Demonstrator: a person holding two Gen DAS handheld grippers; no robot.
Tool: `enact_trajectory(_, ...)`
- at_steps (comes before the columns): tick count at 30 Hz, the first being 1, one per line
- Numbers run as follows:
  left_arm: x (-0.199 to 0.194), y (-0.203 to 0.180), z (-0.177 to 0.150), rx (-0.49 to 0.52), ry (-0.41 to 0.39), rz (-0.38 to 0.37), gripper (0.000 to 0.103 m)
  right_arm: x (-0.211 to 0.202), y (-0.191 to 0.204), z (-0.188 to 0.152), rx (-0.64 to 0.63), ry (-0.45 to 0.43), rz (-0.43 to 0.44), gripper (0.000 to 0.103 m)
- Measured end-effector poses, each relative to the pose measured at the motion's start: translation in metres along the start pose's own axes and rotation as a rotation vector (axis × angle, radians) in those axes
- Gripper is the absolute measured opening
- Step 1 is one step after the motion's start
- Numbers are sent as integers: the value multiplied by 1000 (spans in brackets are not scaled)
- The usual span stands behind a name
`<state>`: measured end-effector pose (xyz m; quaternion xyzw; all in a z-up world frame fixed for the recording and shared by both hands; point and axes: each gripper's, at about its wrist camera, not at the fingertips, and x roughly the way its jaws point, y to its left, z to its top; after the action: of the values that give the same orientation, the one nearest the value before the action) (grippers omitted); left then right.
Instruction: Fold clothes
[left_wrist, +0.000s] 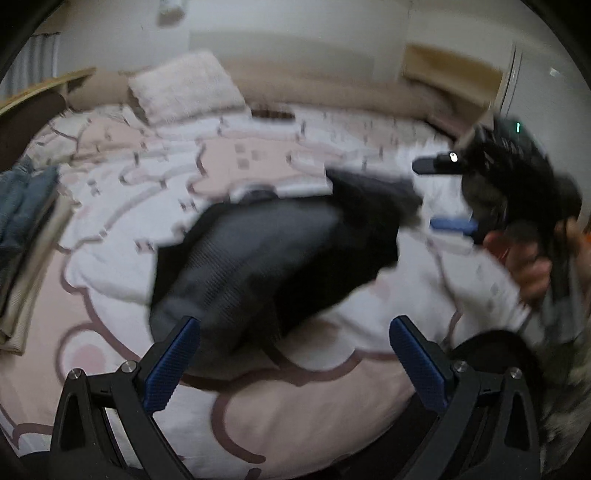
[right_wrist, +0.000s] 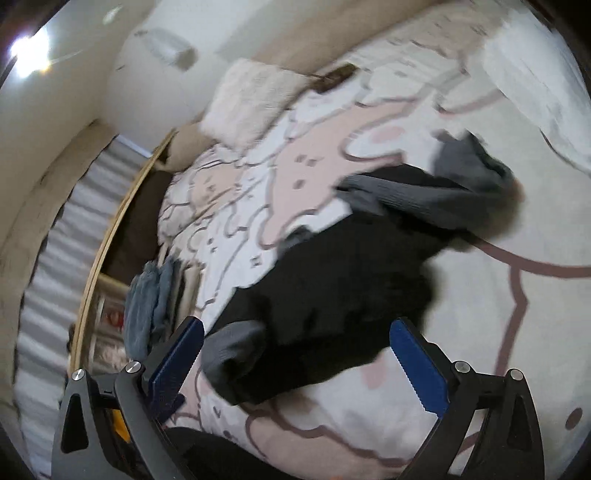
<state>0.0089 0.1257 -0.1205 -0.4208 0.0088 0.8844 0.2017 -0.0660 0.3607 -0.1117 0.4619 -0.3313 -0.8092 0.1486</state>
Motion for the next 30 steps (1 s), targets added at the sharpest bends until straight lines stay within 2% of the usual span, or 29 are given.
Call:
enact_trajectory(1,9,-2,2,2,16,-19,101,8,-9,3,13,19,-33,88)
enact_trajectory(3,28,-6,5,7,46,-55,100,20,-23,7,37,51,-70,81)
enact_trajectory(5,41,-4,21,43,24,-25,100,34,-37,7,80,85,-70,77)
enact_trajectory(7,51,6,36,60,-5,41,100,45,-48,4,115,109,-64,77)
enact_trajectory(13,56,83,76,42,-81,360,100,54,-51,0,119,116,-48,77)
enact_trajectory(17,31,119,78,43,-113,415,100,69,-53,1,133,163,-19,77)
enact_trajectory(19,16,122,74,89,-134,387,101,75,-44,3,107,175,-4,77)
enact_trajectory(22,-6,116,64,198,-178,313,102,74,-30,15,82,135,68,77)
enact_trajectory(24,-13,98,56,332,-206,277,102,71,-24,26,92,94,129,77)
enact_trajectory(26,-14,72,42,521,-222,242,102,70,-21,37,115,63,186,77)
enact_trajectory(30,5,35,21,819,-177,148,102,80,-27,45,160,53,196,77)
